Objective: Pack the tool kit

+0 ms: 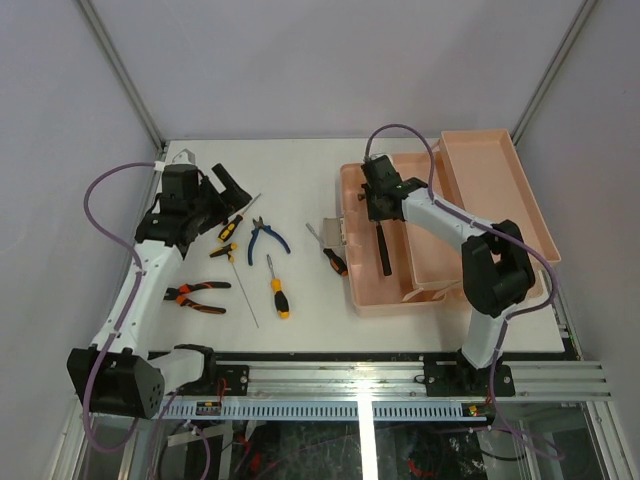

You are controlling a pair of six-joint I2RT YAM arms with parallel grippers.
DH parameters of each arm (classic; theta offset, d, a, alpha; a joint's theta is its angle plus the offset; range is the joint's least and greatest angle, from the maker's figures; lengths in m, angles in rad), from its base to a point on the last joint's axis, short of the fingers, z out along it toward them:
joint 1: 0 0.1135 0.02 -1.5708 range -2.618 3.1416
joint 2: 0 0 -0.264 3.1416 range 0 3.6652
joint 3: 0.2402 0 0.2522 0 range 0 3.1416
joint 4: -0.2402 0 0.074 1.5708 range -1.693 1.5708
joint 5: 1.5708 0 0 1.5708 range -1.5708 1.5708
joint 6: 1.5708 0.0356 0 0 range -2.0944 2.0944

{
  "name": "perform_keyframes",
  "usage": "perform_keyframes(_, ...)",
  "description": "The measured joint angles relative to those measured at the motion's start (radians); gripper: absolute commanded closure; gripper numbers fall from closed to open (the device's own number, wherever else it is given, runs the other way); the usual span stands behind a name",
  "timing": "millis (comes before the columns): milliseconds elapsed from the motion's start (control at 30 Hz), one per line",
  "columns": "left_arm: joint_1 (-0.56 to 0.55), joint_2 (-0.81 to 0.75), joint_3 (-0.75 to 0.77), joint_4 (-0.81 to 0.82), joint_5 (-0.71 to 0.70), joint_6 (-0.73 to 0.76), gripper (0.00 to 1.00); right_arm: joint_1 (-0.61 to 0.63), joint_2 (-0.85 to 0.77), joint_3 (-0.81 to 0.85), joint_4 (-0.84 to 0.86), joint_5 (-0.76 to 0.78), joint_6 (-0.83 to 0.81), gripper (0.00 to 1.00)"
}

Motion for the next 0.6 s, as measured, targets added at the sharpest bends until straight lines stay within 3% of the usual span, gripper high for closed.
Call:
perform_keyframes(300, -0.003, -0.058, 0.002, -0.002, -0.008, 0.027, 0.06, -0.002, 0.106, -0.001, -0.001, -0.022, 0.043, 0.96)
perform_keyframes(533, -0.003, -0.074, 0.002, -0.004, -0.017, 0.053, 0.06, -0.003, 0.156, 0.016, -0.027, -0.029, 0.056, 0.63)
perform_keyframes(600, -0.003, -0.074, 0.002, -0.005, -0.017, 0.059, 0.06, -0.003, 0.163, 0.031, -0.032, -0.028, 0.057, 0.57)
